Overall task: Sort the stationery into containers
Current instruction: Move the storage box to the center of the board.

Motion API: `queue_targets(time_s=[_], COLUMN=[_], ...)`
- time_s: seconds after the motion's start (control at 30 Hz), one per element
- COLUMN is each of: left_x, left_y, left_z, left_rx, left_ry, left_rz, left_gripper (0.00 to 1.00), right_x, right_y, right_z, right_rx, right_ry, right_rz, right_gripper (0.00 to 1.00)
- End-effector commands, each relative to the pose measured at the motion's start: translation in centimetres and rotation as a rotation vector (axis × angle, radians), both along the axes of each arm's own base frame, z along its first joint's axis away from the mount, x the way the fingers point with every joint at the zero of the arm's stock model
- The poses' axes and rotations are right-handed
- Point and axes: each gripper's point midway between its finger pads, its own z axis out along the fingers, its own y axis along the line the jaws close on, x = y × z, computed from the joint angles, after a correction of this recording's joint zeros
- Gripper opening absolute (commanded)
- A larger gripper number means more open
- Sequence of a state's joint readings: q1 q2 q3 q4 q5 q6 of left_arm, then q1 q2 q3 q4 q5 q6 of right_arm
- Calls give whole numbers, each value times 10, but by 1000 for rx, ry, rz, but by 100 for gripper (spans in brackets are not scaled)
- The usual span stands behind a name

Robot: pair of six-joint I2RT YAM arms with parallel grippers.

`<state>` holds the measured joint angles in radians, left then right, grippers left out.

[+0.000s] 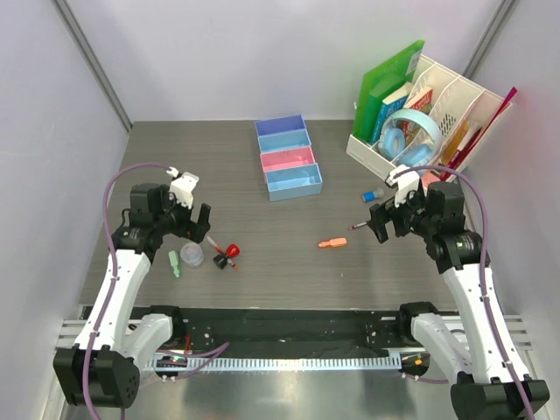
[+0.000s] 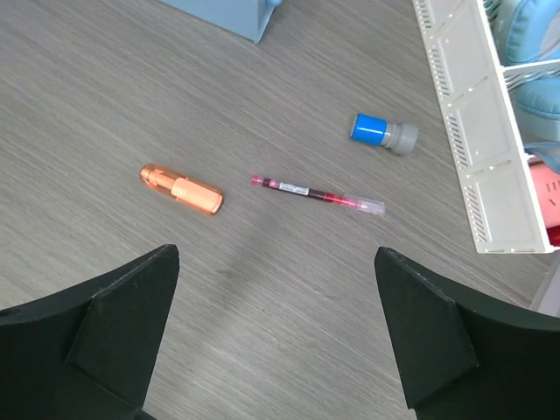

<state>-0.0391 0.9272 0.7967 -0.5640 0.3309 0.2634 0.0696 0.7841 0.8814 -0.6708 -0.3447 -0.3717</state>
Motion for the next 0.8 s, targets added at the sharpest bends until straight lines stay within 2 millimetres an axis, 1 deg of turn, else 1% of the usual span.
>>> queue_targets(time_s=[0.0, 0.1, 0.2, 0.3, 0.33, 0.37, 0.4, 0.43, 0.47, 0.5, 0.53, 0.57, 0.6, 0.63, 0.67, 0.7, 0.77], left_x=[3, 4, 5, 7, 8, 10, 12, 13, 15, 17, 18, 20, 21, 22, 24, 25, 27], left_y=[-3, -4, -3, 0, 1, 2, 3, 4, 5, 6, 6, 6, 6, 6, 6, 5, 4], left_z=[20, 20, 16, 15, 16, 16, 18, 19, 21, 20, 20, 22, 19, 19, 18, 15, 11], left_rx=[-30, -31, -31, -24, -23, -18, -16, -16, -12, -10, -9, -12, -11, -14, -16, -18, -21], left_ry=[-36, -33, -17, -8, -10, -11, -22, -25, -28, -19, -13, -12, 1, 5, 9, 22, 32], left_rz=[0, 2, 8, 25, 31, 39, 45, 52, 61, 68, 71, 71, 75, 75, 78, 77, 74], left_gripper=[100, 100, 100, 100, 100, 100, 100, 100, 100, 100, 100, 100, 100, 100, 100, 100, 100], right_x=[-1, -3, -7, 4, 9, 16, 20, 27, 31, 39, 48, 50, 59, 66, 73, 79, 97], right_y=[8, 12, 14, 14, 16, 19, 22, 25, 35, 40, 47, 63, 71, 82, 87, 107, 121], right_z=[17, 17, 9, 2, 8, -1, 0, 6, 5, -4, 1, -2, -16, -13, -16, -28, -35], right_rx=[10, -3, -69, -98, -104, -119, -129, -141, -157, -178, -199, -241, -278, -302, -338, -359, -382], right_ry=[-35, -26, -24, 9, 1, 37, 40, 26, 27, 51, 29, 27, 57, 33, 30, 47, 32], right_rz=[57, 103, 198, 220, 231, 258, 278, 291, 334, 363, 379, 417, 437, 456, 454, 503, 511], right_gripper=[100, 100, 100, 100, 100, 100, 100, 100, 100, 100, 100, 100, 100, 100, 100, 100, 100])
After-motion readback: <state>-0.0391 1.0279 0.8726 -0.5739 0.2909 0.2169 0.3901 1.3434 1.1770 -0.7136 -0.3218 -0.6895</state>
